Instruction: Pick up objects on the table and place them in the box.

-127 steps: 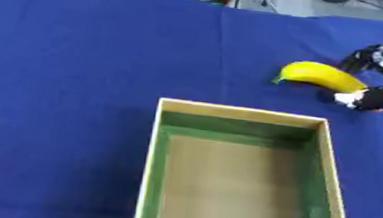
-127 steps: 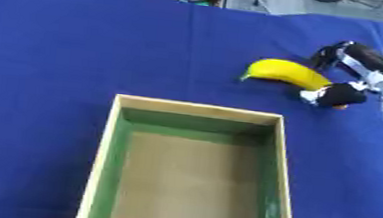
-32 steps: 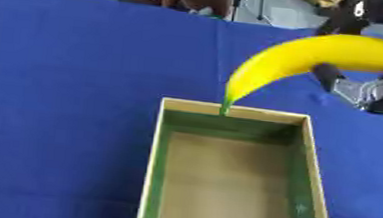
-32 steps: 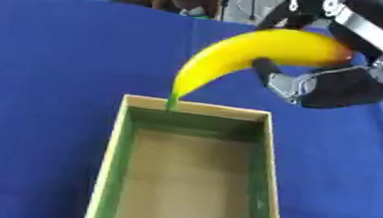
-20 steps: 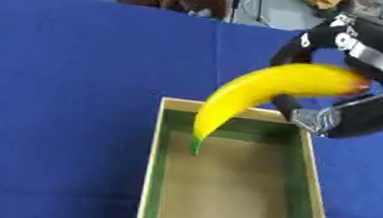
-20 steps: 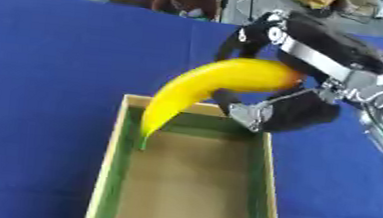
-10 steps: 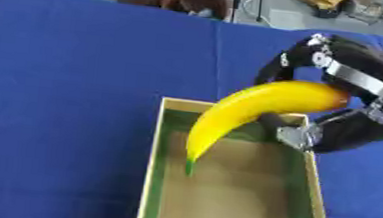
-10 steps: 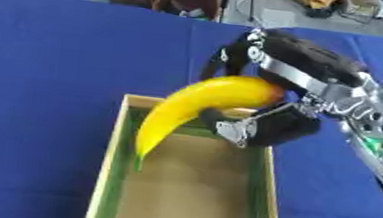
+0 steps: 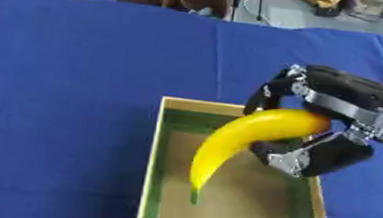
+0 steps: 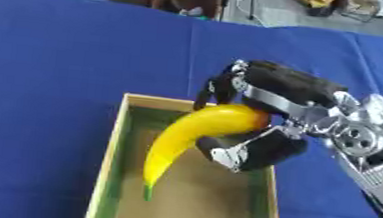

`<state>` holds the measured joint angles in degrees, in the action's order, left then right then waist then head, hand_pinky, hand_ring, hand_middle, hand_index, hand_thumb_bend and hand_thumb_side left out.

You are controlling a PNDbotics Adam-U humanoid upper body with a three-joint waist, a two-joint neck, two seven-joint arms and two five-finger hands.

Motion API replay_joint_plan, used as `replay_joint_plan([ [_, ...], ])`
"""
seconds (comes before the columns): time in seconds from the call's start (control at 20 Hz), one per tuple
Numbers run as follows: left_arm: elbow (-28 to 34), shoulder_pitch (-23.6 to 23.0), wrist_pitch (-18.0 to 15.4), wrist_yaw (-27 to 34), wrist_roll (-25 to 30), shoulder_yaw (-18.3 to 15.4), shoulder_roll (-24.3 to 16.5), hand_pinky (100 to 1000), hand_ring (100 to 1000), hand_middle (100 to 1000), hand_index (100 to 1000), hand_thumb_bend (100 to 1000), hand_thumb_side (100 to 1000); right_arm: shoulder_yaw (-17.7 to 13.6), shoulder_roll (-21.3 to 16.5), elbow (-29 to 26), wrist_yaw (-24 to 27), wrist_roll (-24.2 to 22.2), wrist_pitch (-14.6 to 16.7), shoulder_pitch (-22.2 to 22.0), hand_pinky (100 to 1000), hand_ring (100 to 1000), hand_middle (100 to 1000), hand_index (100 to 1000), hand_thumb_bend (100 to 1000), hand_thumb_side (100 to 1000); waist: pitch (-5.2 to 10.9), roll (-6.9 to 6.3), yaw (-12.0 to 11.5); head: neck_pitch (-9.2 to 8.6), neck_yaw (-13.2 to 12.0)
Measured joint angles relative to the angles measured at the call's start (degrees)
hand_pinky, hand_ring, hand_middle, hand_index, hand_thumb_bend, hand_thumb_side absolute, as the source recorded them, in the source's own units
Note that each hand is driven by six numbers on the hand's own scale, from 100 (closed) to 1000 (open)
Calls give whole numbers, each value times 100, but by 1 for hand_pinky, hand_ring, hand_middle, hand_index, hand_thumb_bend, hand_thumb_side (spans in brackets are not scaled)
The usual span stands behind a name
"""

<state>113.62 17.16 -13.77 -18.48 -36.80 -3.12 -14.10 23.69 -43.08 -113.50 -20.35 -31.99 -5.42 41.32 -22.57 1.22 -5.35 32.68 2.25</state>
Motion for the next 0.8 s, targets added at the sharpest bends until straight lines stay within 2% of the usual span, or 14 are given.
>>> replay_joint_plan([
  [0.25, 0, 0, -4, 0, 12, 0, 0, 478, 584, 646, 833, 100, 1000, 3, 0, 0, -34, -103, -20, -2, 661, 619, 365, 485, 100, 295, 0, 0, 0, 0, 0],
  [0.35, 0, 0, -6, 0, 15, 0, 0, 477, 583, 646, 831, 100, 1000, 10, 0, 0, -40, -121, -26, -10, 671, 658, 409, 523, 100, 283, -2, 0, -1, -1, 0],
  [0.4, 0, 0, -5, 0, 19, 1, 0, 477, 583, 646, 832, 100, 1000, 45, 0, 2, -62, -146, -33, -58, 685, 691, 464, 579, 135, 330, -4, 0, -7, -2, 4],
  [0.45, 0, 0, 0, 2, 28, 2, 1, 477, 582, 646, 832, 100, 1000, 102, -1, 4, -103, -183, -34, -107, 695, 708, 496, 621, 221, 353, -5, -1, -15, -2, 6],
  [0.55, 0, 0, 12, 8, 45, 2, 2, 477, 582, 646, 832, 100, 1000, 179, -1, 5, -196, -299, -4, -131, 721, 742, 567, 716, 328, 399, -6, -4, -16, -3, 9],
  [0.6, 0, 0, 13, 10, 49, 2, 2, 477, 582, 646, 832, 100, 1000, 186, -1, 4, -238, -368, 26, -129, 730, 750, 590, 741, 365, 413, -6, -4, -16, -3, 9],
  [0.65, 0, -1, 12, 12, 53, 2, 2, 477, 582, 646, 832, 100, 1000, 184, -1, 4, -279, -433, 69, -125, 745, 763, 619, 766, 444, 443, -6, -4, -13, -3, 9],
  [0.7, 0, -1, 11, 14, 57, 2, 2, 477, 582, 646, 831, 100, 1000, 172, -1, 3, -313, -495, 123, -116, 754, 772, 644, 788, 474, 455, -6, -4, -8, -3, 9],
  [0.8, 0, -1, 12, 23, 64, 2, 2, 476, 582, 646, 832, 100, 1000, 156, -1, 2, -374, -591, 220, -98, 754, 771, 645, 790, 480, 456, -6, -4, -5, -4, 9],
])
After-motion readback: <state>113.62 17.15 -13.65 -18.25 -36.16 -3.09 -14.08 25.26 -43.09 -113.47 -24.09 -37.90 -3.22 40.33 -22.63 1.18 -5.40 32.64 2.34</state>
